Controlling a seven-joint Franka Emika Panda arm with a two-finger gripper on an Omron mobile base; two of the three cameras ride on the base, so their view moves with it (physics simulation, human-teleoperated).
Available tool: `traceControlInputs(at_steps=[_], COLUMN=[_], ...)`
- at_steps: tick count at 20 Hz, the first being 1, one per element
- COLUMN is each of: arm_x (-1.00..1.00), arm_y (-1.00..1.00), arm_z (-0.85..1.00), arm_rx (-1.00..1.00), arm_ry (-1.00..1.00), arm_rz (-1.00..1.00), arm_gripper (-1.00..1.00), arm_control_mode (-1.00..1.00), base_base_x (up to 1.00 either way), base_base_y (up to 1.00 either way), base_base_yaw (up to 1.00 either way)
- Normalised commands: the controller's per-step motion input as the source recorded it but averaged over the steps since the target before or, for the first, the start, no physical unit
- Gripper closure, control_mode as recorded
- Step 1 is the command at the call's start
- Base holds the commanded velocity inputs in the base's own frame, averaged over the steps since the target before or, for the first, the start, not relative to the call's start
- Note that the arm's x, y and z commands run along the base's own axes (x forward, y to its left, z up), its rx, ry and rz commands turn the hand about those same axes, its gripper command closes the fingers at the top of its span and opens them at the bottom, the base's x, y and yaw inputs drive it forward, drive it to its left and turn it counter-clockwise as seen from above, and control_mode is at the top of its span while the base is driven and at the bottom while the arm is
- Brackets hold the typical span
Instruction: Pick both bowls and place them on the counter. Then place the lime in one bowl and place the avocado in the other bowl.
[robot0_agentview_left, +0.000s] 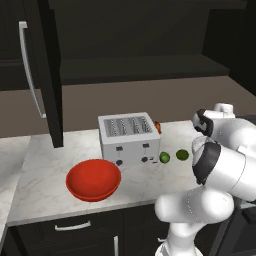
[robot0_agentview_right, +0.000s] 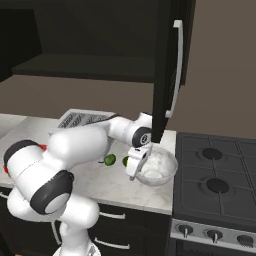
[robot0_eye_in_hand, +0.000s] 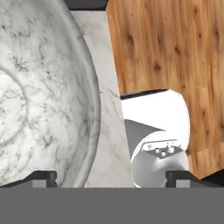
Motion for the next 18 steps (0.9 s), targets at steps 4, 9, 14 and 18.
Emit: traceControlInputs(at_steps=[4, 9, 14, 18], arm_x=[-0.18, -0.18, -0.03, -0.05], arm_y=[0.29, 0.26, 0.15, 0.05], arm_z=[0.04, 0.00, 0.09, 0.18], arm_rx=[-0.01, 0.00, 0.00, 0.00], arm_ry=[-0.03, -0.07, -0.05, -0.05], arm_rz=[0.09, 0.14, 0.12, 0.10], arm_gripper=[-1.00, -1.00, -1.00, -1.00], arm_control_mode=[-1.00, -1.00, -1.00, -1.00], base_base_x=[0.00, 0.00, 0.00, 0.00], base_base_y=[0.00, 0.00, 0.00, 0.00], base_base_yaw=[0.00, 0.00, 0.00, 0.00])
